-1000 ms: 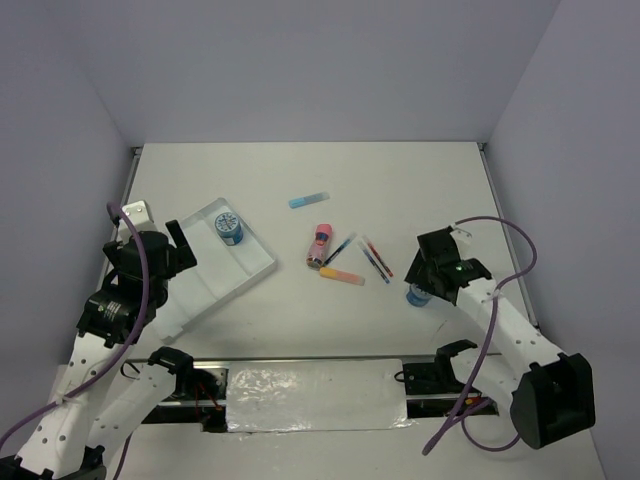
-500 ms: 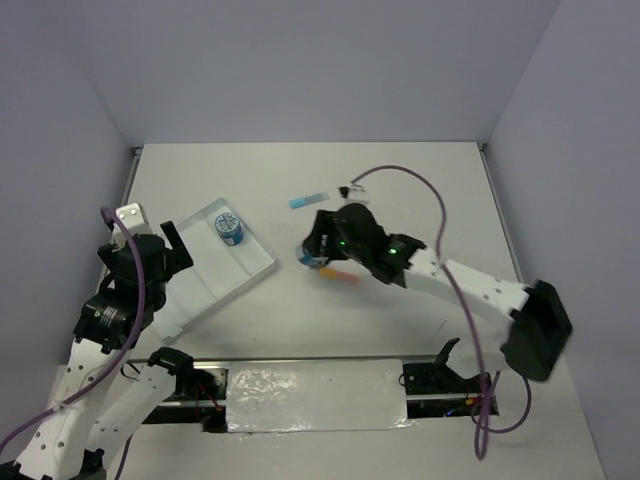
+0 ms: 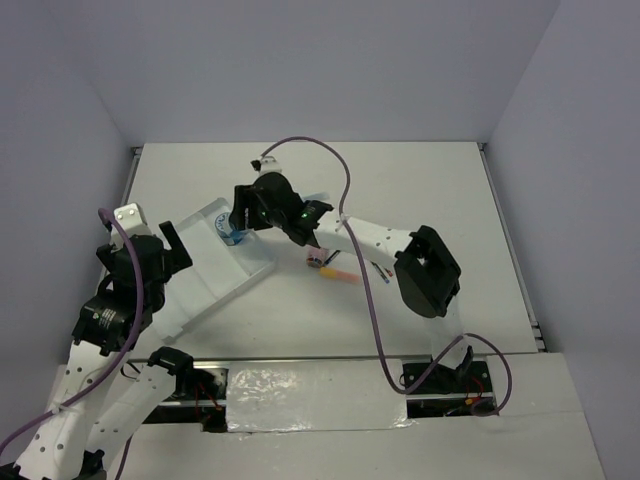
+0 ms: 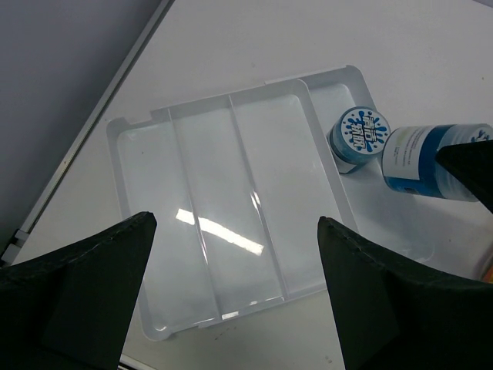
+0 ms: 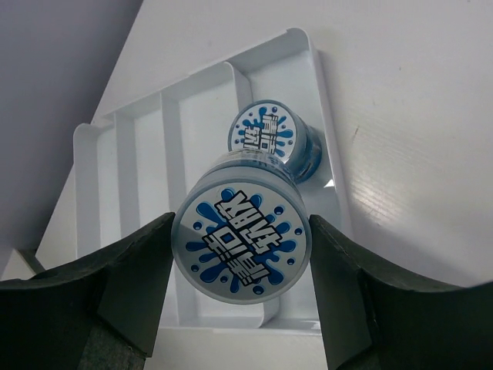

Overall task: Sort the stationery into containers
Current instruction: Place the stationery in the storage box, then pick up the stationery from the center of the board, then place the stationery in the storage box, then pick up the pen from the center of the board, then place the pen in the storage box, then pick up the pen from the center of the board.

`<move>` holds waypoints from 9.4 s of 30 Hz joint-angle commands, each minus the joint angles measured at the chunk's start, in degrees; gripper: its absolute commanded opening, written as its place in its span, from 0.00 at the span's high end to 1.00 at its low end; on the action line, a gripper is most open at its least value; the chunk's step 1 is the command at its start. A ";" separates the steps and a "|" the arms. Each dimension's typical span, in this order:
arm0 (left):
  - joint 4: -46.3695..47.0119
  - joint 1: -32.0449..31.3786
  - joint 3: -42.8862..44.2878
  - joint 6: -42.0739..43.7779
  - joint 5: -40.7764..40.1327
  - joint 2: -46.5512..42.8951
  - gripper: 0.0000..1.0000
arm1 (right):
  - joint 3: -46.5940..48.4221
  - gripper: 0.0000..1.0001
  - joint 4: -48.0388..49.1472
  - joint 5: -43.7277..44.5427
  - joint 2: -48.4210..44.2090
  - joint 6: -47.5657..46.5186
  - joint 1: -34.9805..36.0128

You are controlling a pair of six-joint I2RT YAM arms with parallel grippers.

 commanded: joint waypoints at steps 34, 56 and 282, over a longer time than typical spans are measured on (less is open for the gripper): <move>2.09 -0.21 0.33 0.25 1.04 -0.05 0.01 | 9.43 0.00 -36.48 26.04 -1.48 3.91 -3.41; 2.27 -0.21 0.33 0.52 1.74 1.62 0.01 | -4.01 0.06 -29.23 18.23 3.71 11.38 -8.79; 6.49 12.09 0.33 7.64 42.79 7.43 0.03 | -36.63 0.10 -16.21 -3.84 -18.53 -45.92 -8.26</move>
